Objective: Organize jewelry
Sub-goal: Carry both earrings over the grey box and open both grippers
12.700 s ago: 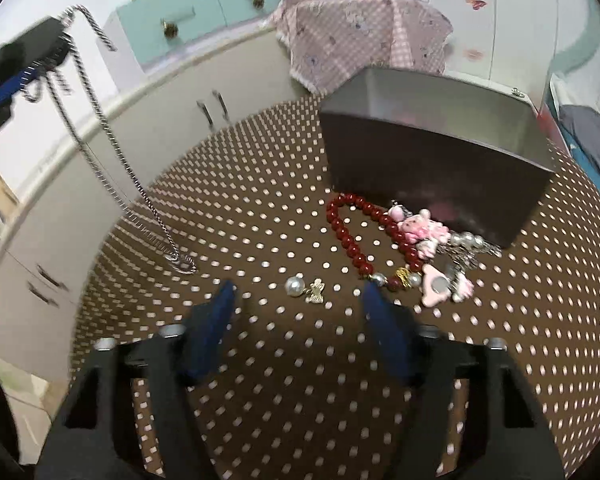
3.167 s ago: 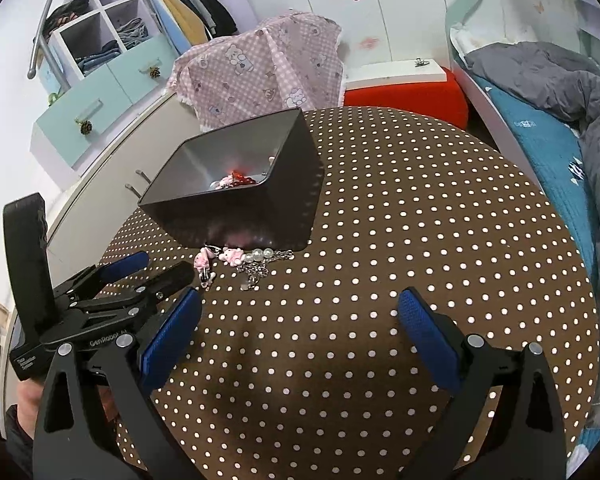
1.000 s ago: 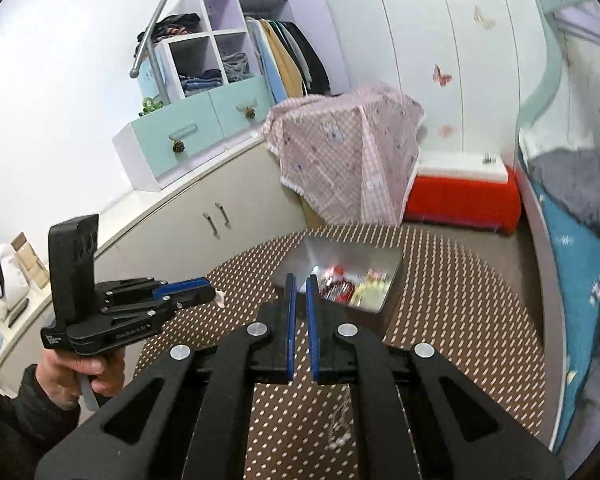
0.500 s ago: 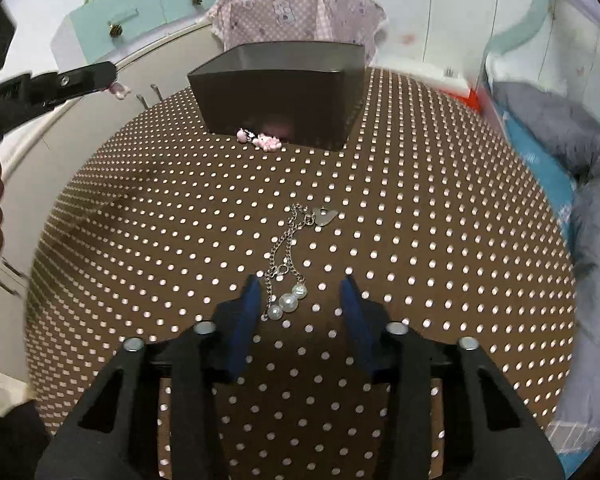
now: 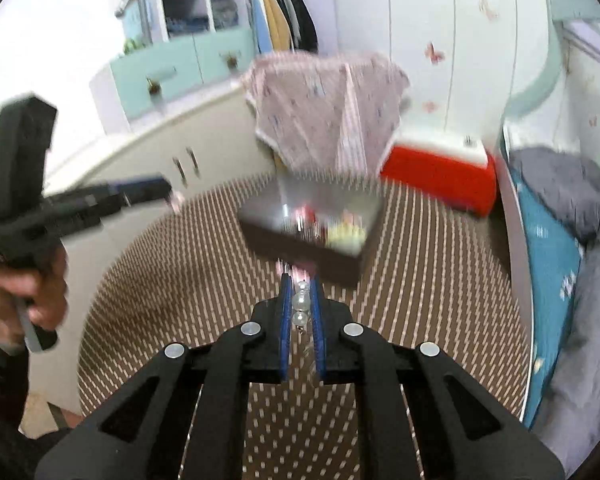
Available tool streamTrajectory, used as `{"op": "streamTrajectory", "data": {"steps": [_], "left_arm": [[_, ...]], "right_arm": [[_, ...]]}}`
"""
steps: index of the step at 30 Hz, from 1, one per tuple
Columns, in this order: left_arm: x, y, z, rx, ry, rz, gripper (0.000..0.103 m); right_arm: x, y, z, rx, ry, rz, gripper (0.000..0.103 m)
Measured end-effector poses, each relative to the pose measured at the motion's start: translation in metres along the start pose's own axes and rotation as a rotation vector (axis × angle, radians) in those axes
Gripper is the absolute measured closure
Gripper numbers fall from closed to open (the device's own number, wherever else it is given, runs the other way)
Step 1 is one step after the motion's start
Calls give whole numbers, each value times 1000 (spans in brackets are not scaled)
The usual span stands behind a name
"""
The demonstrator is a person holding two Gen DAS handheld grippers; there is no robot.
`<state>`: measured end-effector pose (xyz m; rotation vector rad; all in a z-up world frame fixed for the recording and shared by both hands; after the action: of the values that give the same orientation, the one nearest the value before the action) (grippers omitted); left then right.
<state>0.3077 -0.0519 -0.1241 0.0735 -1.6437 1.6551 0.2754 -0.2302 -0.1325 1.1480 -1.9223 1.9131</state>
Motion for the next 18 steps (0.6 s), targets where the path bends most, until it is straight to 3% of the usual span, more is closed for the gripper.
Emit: {"op": "streamTrajectory", "data": {"steps": [9,18], "left_arm": [[6,-38,4,-28,5,60,90],[-22,-65,9,-30,60,33,90]], "right_arm": [[26,-70,-4,74,-28,132,95],[23,-116,6,58,-47,184,95]]}}
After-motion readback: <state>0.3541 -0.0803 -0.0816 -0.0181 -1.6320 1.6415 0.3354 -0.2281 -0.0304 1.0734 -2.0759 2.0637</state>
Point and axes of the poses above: each gripper's, at about its wrist camera, not at the fingertips, and x roughly against the way its jaws point, z to its right, y to its underside, the point moved 6 cm from there along -x, roughly the way its jaws point, and after that the axes turned 3 degrees about -x, right-handed, at the moved point
